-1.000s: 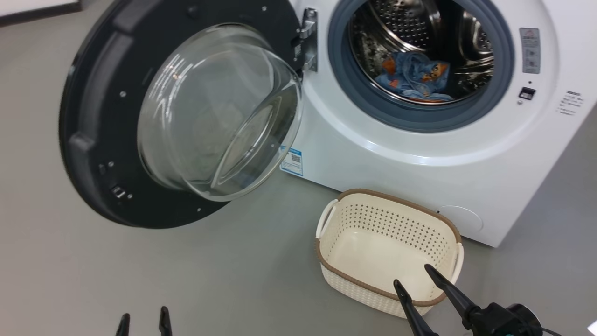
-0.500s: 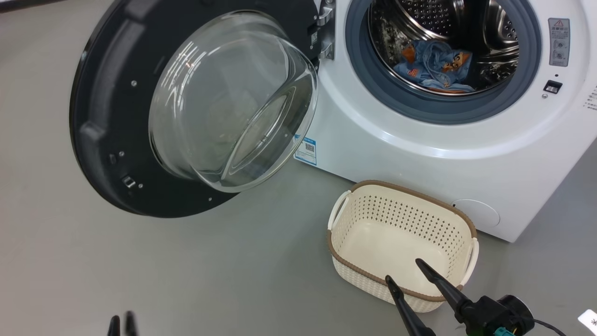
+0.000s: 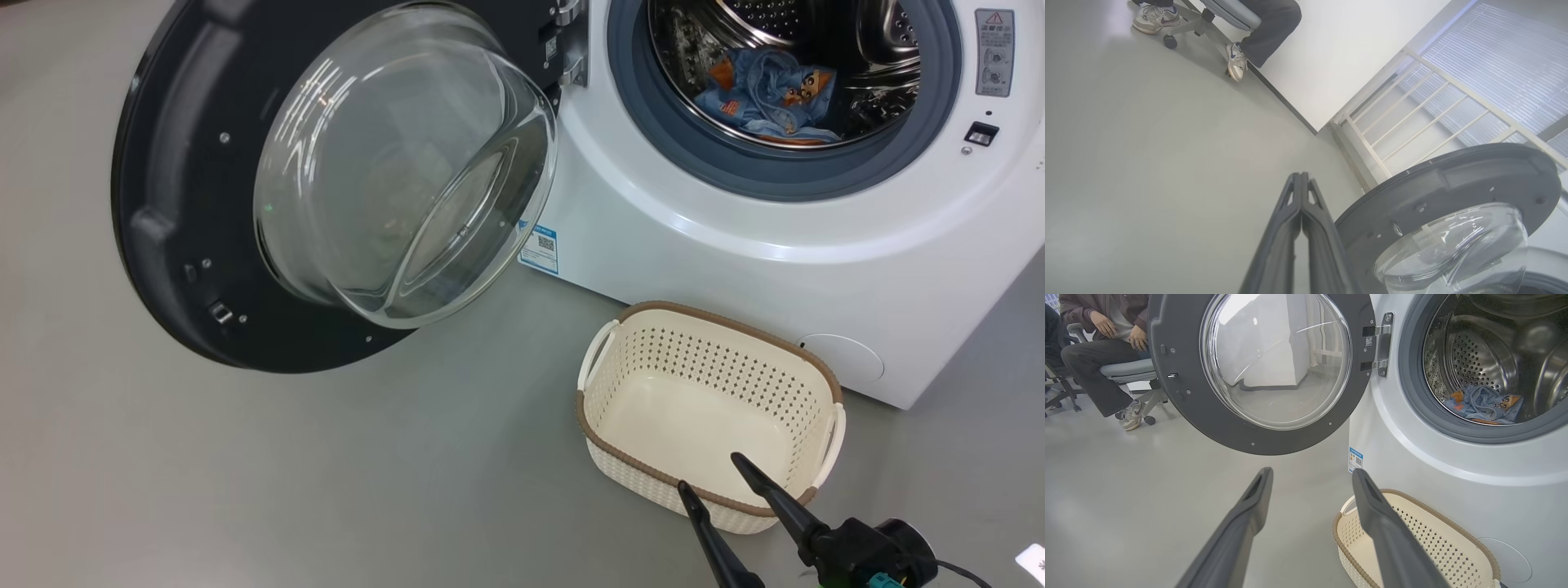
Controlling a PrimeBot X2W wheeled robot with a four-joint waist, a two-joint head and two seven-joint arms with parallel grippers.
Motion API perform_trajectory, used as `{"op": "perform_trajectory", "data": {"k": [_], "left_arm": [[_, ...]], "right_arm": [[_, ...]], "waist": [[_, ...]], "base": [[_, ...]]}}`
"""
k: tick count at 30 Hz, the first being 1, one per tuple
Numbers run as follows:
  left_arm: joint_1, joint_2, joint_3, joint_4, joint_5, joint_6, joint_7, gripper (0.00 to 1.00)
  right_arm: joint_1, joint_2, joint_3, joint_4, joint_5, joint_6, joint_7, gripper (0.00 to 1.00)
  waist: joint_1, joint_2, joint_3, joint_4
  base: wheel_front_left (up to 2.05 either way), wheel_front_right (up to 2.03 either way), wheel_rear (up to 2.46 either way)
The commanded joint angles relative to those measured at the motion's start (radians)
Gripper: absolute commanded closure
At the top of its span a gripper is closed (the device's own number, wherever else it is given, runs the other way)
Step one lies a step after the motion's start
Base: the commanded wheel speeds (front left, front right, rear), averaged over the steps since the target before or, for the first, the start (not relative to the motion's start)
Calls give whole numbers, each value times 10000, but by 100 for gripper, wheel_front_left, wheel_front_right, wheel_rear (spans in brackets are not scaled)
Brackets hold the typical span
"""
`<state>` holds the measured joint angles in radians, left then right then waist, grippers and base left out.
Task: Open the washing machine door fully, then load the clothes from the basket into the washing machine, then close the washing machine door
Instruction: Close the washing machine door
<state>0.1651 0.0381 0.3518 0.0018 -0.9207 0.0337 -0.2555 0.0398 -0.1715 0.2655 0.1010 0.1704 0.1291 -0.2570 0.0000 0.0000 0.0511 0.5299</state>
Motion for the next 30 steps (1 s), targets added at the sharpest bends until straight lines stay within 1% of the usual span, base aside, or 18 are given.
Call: {"op": "perform_trajectory", "data": {"k": [1,2,4,7,11,12,13,14,15,18,22,24,30], "left_arm": [[-738,122,683,-23,-566,-314,-63,100],[-961,181,869,145,-927,-482,-20,100],[-1570,629,1327,577,-1783,-743,338,100],[-2530,1516,1905,1246,-2721,-777,954,100],[-3883,2623,2386,2382,-3620,-660,1660,100],[-3883,2623,2386,2382,-3620,-660,1660,100],[-4214,2844,2495,2699,-3857,-576,1840,100],[-4809,3314,2688,3334,-4217,-425,2144,100],[-5077,3555,2761,3711,-4360,-333,2303,100],[-5836,4173,2589,4575,-4568,-174,2922,100],[-6884,4745,2634,5536,-5010,47,3479,100],[-7395,4930,2779,6023,-5306,136,3648,100],[-8558,5313,3200,7193,-6022,106,3970,100]], "right_arm": [[-72,10,126,-244,22,16,-48,0],[-51,23,107,-256,13,16,-48,0],[-5,48,98,-279,-5,16,-48,0],[72,59,87,-289,-18,16,-48,0],[172,34,16,-312,-42,16,-48,0],[172,34,16,-312,-42,16,-48,0],[189,34,2,-322,-54,16,-48,0],[195,12,19,-338,-75,16,-48,0],[190,-12,43,-336,-78,16,-48,0],[130,-129,85,-318,-94,16,-48,0],[41,-294,115,-302,-99,16,-48,0],[43,-367,120,-267,-96,16,-48,0],[93,-567,105,-215,-82,16,-48,0]], "waist": [[0,0,14,-14],[0,0,32,-19],[0,0,59,-21],[0,0,105,-33],[0,0,182,-52],[0,0,182,-52],[0,0,222,-83],[0,0,314,-178],[0,0,370,-235],[0,0,601,-390],[0,0,910,-604],[0,0,1031,-696],[0,0,1326,-1025]], "base": [[0,0,0],[0,0,0],[0,0,0],[0,0,0],[0,0,0],[0,0,0],[0,0,0],[0,0,0],[0,0,0],[0,0,0],[0,0,0],[0,0,0],[0,0,0]]}}
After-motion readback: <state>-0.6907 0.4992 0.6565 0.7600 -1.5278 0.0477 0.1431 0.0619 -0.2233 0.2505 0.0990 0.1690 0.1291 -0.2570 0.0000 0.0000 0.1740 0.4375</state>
